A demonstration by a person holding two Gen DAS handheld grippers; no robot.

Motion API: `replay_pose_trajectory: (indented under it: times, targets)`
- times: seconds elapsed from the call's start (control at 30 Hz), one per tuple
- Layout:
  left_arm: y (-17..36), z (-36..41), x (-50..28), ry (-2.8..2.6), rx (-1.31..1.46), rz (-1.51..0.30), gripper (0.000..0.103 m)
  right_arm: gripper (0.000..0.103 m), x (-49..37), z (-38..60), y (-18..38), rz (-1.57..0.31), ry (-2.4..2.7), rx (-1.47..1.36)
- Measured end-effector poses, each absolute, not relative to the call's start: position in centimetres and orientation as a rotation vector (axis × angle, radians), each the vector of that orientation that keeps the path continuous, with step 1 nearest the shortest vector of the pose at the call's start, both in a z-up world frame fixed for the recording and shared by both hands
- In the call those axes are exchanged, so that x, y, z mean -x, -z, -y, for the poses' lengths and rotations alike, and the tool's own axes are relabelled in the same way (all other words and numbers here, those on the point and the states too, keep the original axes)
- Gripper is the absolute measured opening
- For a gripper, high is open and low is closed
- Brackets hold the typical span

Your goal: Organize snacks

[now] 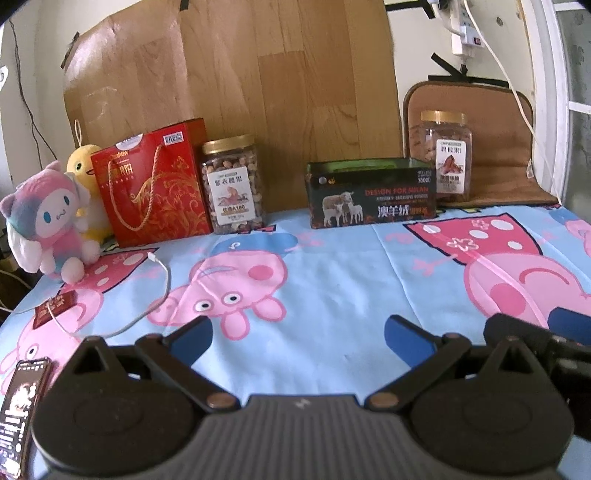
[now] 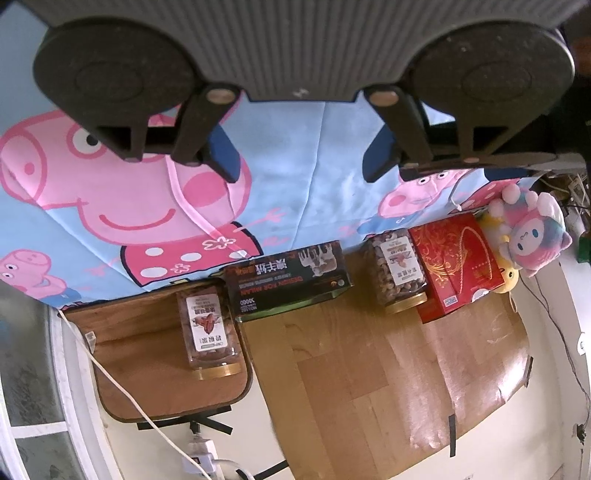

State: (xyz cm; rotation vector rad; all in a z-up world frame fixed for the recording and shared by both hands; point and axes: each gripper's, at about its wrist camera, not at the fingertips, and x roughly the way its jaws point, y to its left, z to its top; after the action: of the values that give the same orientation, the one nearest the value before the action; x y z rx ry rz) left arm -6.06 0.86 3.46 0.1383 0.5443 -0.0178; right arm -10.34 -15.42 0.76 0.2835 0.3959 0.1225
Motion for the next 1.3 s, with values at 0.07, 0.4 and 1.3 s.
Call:
replay_pose_trajectory:
  times: [0.07,0.4,1.3]
  targets:
    - [-3.3,-1.0,5.7,0.023,-0.133,-0.563,0.103,0.076,10.1,15.4,-0.6,-0.405,-0.122,-0.284]
    - [-2.2,-1.1,4.6,0.018,-0.122,-0.618,0.103,0.077,9.1,15.3,0.1,-0.443,-0.117,-0.283]
    - [-1.3,-1.5,3.7,-0.009,-0.095,-0.669,0.103,0.079,8.2,15.3,0.9,-0.483,-0.111,-0.285]
